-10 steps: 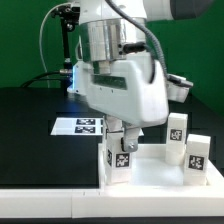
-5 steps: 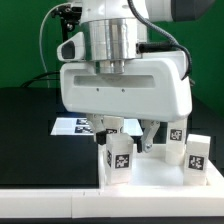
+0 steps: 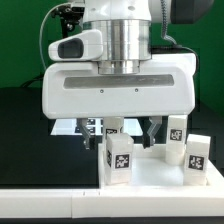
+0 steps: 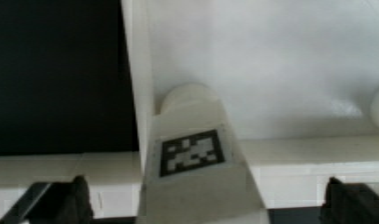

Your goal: Assemble square table

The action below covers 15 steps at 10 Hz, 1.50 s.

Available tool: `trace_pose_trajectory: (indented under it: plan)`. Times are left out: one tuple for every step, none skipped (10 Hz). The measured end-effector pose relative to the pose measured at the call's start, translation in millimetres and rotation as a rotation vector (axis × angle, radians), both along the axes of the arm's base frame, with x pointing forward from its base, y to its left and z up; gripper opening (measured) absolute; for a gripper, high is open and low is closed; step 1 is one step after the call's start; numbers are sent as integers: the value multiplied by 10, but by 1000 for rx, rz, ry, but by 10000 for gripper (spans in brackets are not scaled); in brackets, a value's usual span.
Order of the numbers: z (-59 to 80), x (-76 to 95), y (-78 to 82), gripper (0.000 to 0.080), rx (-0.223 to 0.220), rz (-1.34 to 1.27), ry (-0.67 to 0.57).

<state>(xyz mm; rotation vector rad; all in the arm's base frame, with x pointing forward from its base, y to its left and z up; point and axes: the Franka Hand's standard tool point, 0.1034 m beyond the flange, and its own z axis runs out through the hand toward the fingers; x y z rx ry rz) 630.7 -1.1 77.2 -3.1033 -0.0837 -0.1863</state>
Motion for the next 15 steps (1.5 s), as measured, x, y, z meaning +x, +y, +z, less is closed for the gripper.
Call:
trace_pose_trajectory:
  plan:
    - [-2,-1,-1,649,3,-22,1]
    - [-2,-1,-2,649,5,-36,1]
    - [-3,-1,0,527,16,-112,4]
    - [-4,-2,0,393,25,-189,7]
    - [-5,-2,2,393,34,-257,9]
    - [-2,5,4,284,48,-389,6]
    - [-10,1,7,284,60,-523,-2]
    - [-11,-1,11,284,71,-640,-5]
    - [-13,-3,20,284,89,-806,-1]
    - [-12,-5,28,284,113,-994,4]
    - [-11,-4,28,284,146,-1162,12]
    - [-10,-8,28,284,201,-1326,23]
    - [-13,-14,33,284,243,-1463,38]
    - [-13,-13,36,285,251,-1513,45]
    - [-14,-13,39,285,255,-1539,48]
